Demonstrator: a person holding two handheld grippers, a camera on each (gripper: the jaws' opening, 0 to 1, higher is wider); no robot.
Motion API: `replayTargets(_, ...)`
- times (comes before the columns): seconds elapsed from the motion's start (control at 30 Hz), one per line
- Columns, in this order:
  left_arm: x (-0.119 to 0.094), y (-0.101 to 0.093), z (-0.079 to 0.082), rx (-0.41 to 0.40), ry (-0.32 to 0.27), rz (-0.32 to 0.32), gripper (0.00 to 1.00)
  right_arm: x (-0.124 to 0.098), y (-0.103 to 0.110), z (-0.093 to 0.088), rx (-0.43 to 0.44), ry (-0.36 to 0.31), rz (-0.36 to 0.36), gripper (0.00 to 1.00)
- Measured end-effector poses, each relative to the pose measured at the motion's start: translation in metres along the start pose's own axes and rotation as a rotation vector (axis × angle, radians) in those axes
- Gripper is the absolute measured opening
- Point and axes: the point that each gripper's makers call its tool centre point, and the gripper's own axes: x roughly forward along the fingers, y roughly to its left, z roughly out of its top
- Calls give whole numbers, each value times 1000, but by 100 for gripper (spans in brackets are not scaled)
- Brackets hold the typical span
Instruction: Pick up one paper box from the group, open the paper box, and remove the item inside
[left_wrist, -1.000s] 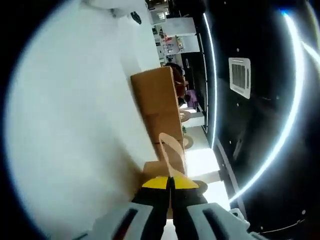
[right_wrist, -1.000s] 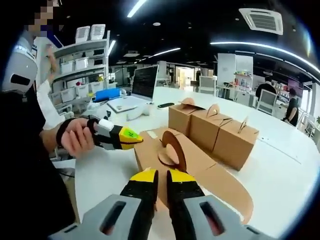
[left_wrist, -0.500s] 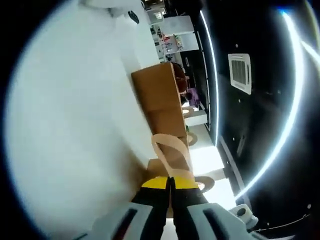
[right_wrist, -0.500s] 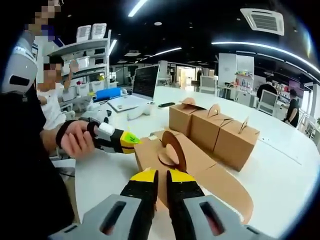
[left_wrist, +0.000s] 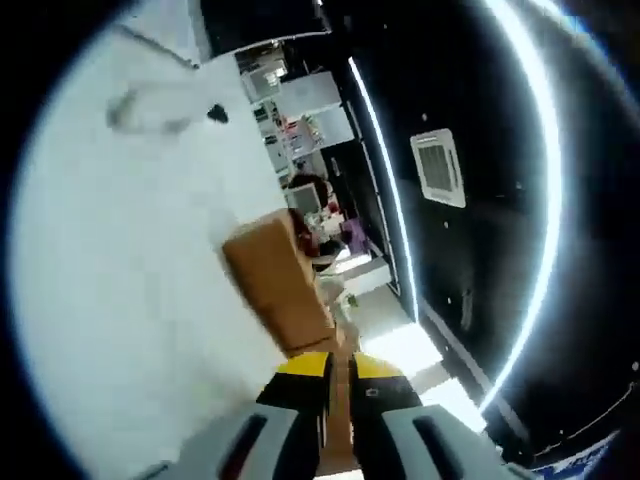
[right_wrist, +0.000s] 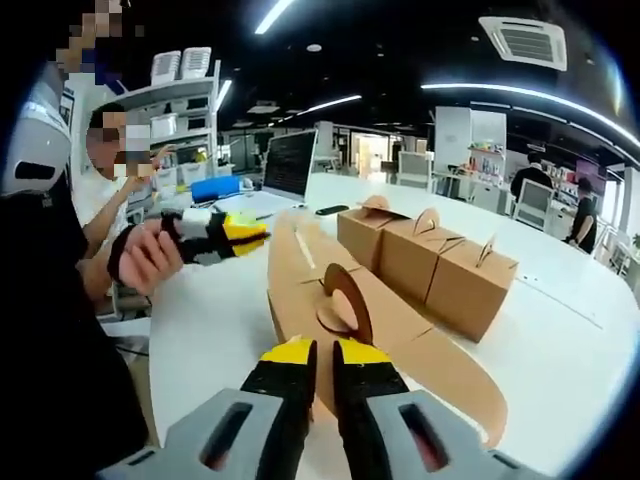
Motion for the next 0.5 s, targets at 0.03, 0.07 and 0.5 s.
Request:
replayTargets(0.03, -3, -12, 17, 72, -47, -27, 10, 0, 0, 0, 0, -2, -1, 9)
replayTargets(0.07, -5, -25, 31, 152, -89, -54, 10, 0, 0, 0, 0, -3, -1, 9)
replayTargets(0.5, 35, -127, -37, 765, 147, -374, 9, -1, 1, 0, 3, -11, 11, 9)
